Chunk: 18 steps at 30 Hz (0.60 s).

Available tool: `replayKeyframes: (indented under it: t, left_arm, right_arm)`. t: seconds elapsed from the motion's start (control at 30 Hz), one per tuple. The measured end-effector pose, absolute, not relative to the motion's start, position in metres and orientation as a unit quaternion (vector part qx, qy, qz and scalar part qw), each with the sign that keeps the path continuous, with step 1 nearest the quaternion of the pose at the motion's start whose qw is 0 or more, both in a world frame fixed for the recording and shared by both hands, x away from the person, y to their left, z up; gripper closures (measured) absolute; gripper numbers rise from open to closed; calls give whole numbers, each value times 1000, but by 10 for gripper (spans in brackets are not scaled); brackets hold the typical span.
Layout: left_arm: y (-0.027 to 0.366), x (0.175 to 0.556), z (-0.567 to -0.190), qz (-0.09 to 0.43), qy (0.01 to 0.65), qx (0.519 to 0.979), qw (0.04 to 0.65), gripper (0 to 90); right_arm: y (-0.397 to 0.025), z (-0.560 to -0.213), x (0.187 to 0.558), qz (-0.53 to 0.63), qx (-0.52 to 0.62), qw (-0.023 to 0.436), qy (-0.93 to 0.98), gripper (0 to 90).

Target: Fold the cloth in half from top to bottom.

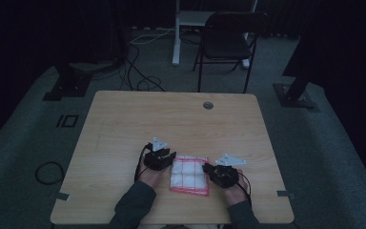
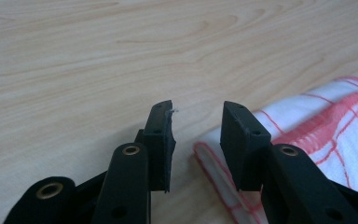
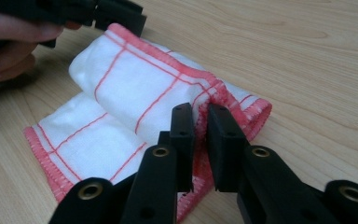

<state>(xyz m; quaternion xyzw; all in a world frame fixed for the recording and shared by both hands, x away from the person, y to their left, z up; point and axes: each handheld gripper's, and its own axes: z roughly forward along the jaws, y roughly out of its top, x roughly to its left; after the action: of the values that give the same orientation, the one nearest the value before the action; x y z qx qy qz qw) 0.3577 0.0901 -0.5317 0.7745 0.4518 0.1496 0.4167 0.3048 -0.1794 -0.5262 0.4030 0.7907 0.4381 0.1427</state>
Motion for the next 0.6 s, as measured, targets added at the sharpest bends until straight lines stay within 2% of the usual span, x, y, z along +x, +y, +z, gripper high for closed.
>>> replayKeyframes:
  t: [0.03,0.07,0.17,0.27,0.6]
  left_arm:
    - [90,355,-532,150,450,775,417,648]
    - [90,354,-532,149,450,775,418,648]
    - [91,350,-532,144,450,773,424,648]
    - [92,345,-531,144,447,774,424,648]
    - [96,326,-527,139,436,771,442,646]
  right_arm:
    - [-180,-526,305,439,405,146,789,756]
    - [-180,-526,305,439,405,146,789,756]
    - [-183,-524,305,443,412,151,782,662]
    - [-189,-520,307,451,421,156,772,604]
    - [-200,-514,311,460,438,165,755,578]
